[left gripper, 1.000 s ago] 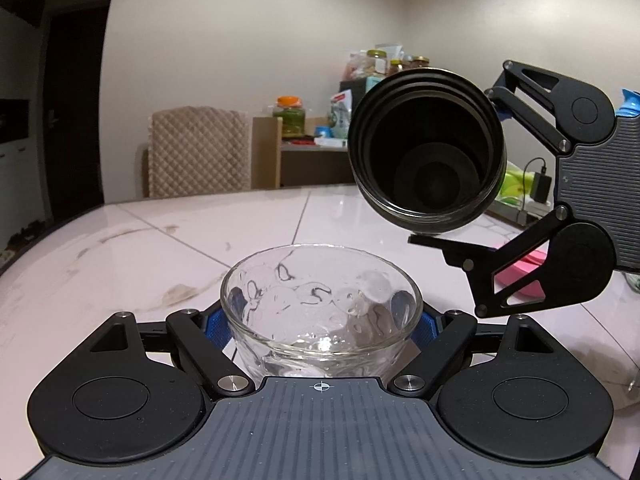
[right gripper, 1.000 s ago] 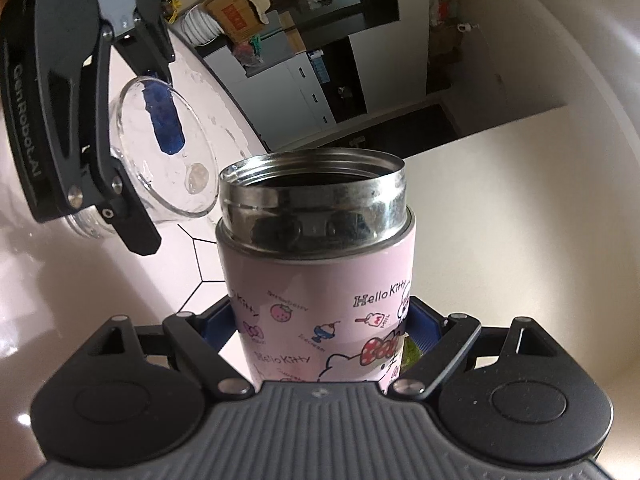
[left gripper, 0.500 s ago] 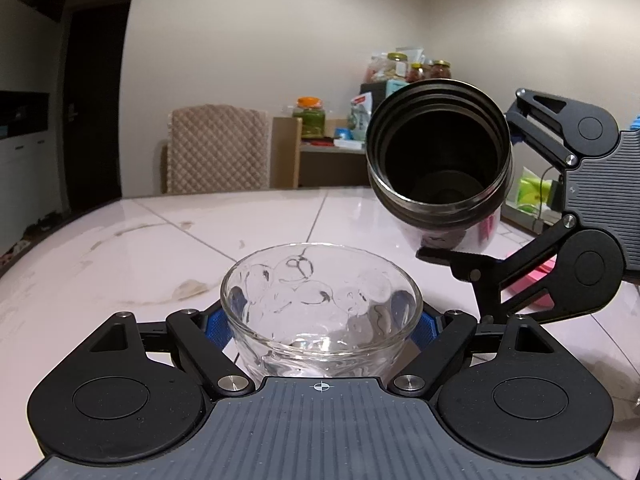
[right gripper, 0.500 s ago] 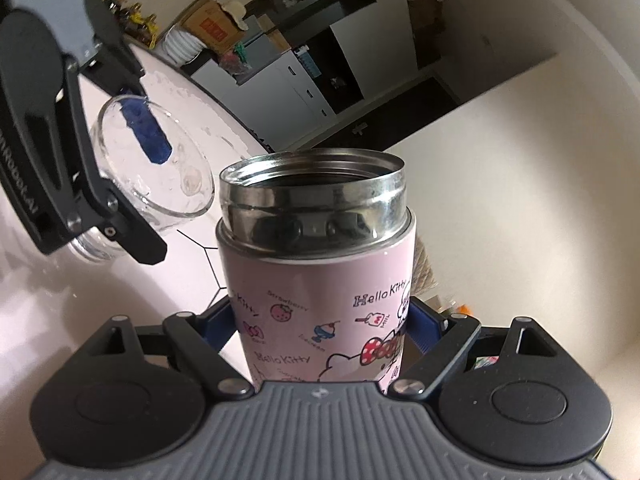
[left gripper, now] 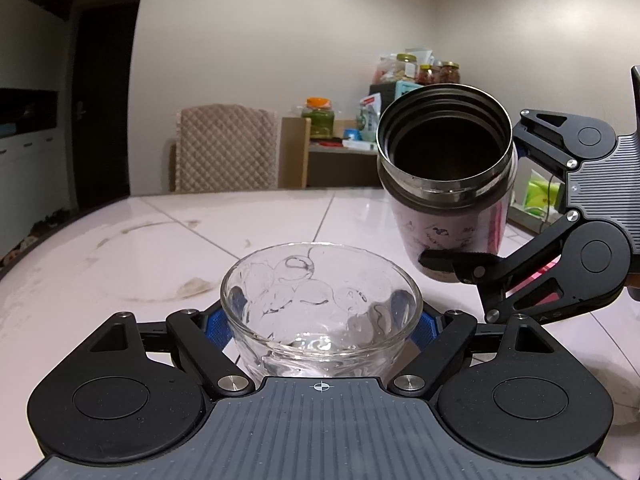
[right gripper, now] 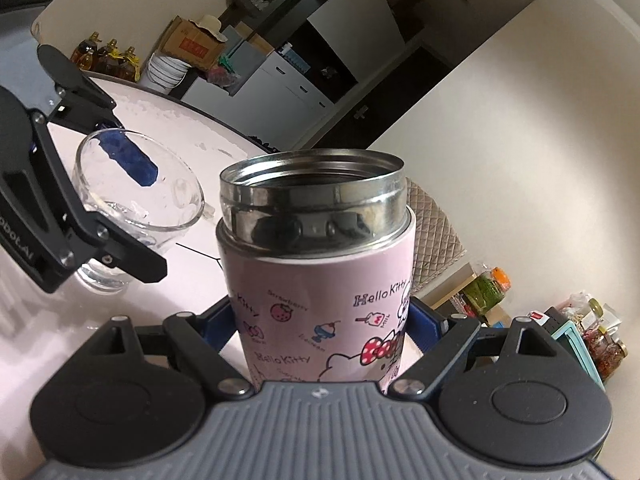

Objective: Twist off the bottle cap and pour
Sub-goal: 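Rotate the pink jar upright with the right tool, lifting it off the glass, then lower the jar and open the right tool while the left tool sets the glass down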

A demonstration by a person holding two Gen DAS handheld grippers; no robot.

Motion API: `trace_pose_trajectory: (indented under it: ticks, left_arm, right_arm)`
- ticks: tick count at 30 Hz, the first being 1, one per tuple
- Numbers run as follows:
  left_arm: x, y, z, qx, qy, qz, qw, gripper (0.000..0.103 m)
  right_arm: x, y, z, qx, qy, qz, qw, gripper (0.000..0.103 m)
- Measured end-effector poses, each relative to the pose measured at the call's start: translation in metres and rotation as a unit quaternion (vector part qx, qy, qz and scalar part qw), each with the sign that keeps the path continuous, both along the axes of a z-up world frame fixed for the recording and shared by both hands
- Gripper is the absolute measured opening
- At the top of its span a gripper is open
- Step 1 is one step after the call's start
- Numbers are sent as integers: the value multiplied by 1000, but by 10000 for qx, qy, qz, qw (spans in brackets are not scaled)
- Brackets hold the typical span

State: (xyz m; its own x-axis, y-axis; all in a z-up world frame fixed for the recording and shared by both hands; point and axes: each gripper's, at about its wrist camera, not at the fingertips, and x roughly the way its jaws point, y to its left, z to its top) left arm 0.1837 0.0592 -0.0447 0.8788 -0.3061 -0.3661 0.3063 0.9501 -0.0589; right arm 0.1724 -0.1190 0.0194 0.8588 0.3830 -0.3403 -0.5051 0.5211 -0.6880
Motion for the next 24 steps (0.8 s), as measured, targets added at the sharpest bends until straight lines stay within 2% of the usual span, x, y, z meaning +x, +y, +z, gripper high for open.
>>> trace_pose_trajectory:
  ticks: [24]
  left_arm:
    - [-4,-6,2,0,6,493,9988,88]
  right_arm:
    - [32,-2,7,736,732,-133,9945,88]
